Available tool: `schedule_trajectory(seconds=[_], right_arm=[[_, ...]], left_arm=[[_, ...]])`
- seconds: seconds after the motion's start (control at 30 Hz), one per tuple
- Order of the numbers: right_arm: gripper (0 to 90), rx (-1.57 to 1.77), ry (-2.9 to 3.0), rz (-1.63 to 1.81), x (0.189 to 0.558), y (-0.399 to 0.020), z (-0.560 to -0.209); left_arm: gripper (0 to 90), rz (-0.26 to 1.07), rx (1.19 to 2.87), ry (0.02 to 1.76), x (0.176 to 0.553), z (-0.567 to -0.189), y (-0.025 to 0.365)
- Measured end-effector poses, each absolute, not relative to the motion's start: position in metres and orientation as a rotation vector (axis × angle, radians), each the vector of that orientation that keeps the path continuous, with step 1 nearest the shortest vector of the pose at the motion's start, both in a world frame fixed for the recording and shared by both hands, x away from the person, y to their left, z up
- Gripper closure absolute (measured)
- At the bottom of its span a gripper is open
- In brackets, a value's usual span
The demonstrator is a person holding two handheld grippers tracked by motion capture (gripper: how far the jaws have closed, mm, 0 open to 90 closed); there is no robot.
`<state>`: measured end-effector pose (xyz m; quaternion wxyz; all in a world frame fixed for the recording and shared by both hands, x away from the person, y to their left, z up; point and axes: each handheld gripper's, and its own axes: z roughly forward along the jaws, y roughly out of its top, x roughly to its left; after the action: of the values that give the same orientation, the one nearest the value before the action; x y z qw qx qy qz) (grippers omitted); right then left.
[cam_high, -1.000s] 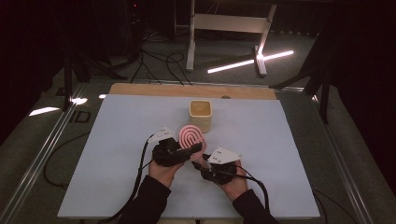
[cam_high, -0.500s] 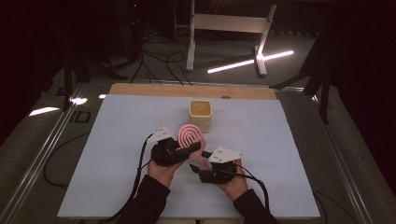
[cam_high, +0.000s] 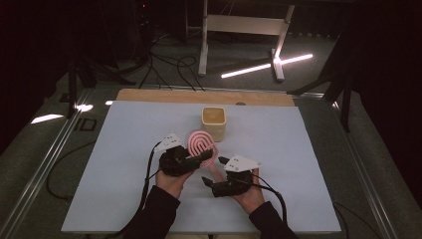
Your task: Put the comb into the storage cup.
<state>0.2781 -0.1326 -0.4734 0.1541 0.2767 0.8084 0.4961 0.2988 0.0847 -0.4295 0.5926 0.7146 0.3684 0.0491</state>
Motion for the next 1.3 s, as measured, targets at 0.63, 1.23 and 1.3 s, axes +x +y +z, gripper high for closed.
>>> schedule_trajectory(seconds=[0.63, 1.23, 1.3], right_arm=[[8.8, 0.830, 2.281, 1.405, 0.281, -0.140, -0.469], [8.9, 0.836, 2.293, 1.387, 0.285, -0.147, -0.467], [8.9, 0.838, 2.292, 1.389, 0.285, -0.148, -0.467]], left_arm=[[63.7, 0.137, 1.635, 0.863, 0.299, -0.425, 0.091], [63.7, 0.172, 1.627, 0.868, 0.302, -0.416, 0.098], [63.7, 0.175, 1.626, 0.870, 0.303, -0.415, 0.099]])
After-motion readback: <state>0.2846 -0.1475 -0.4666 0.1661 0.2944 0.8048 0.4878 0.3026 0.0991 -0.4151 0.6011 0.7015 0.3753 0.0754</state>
